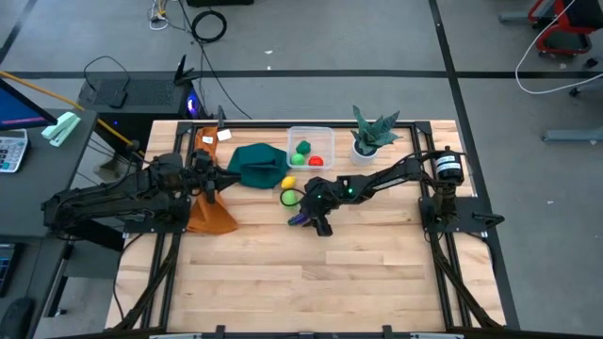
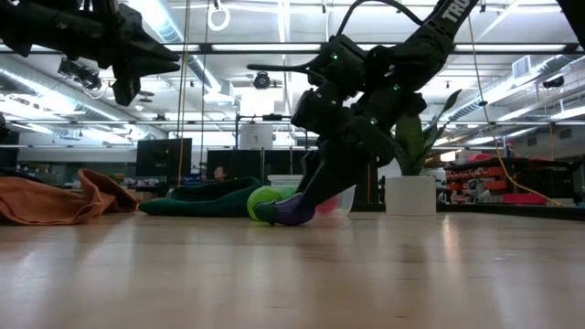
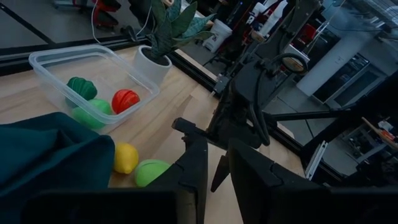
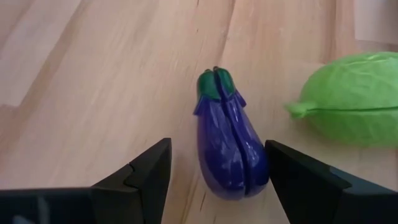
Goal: Pick and placing Produce into tupperware
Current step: Put the violet eggplant into the transparent bin
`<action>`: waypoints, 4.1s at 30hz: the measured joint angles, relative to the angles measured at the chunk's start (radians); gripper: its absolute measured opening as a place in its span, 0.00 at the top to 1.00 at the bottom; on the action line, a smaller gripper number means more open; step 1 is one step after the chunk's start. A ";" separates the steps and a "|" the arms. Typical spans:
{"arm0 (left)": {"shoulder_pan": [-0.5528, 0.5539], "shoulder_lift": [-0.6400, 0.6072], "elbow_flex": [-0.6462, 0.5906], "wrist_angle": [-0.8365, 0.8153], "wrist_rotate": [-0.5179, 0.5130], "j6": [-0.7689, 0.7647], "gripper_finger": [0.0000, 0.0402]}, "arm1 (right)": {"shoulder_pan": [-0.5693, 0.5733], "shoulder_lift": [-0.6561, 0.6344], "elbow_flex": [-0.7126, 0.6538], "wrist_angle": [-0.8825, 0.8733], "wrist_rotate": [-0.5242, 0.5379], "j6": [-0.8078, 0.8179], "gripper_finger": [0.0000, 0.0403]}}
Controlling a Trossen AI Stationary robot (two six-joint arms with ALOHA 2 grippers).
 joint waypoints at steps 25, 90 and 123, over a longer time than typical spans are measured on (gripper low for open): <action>0.000 0.000 0.000 0.000 0.000 0.001 0.86 | 0.005 0.000 0.000 0.002 0.001 0.004 0.66; 0.000 0.001 -0.001 0.051 -0.008 0.055 0.87 | -0.242 -0.064 0.598 -0.698 0.480 -0.059 0.71; 0.000 0.002 -0.001 0.048 -0.008 0.062 0.88 | -0.347 0.303 1.151 -1.409 0.543 0.284 0.73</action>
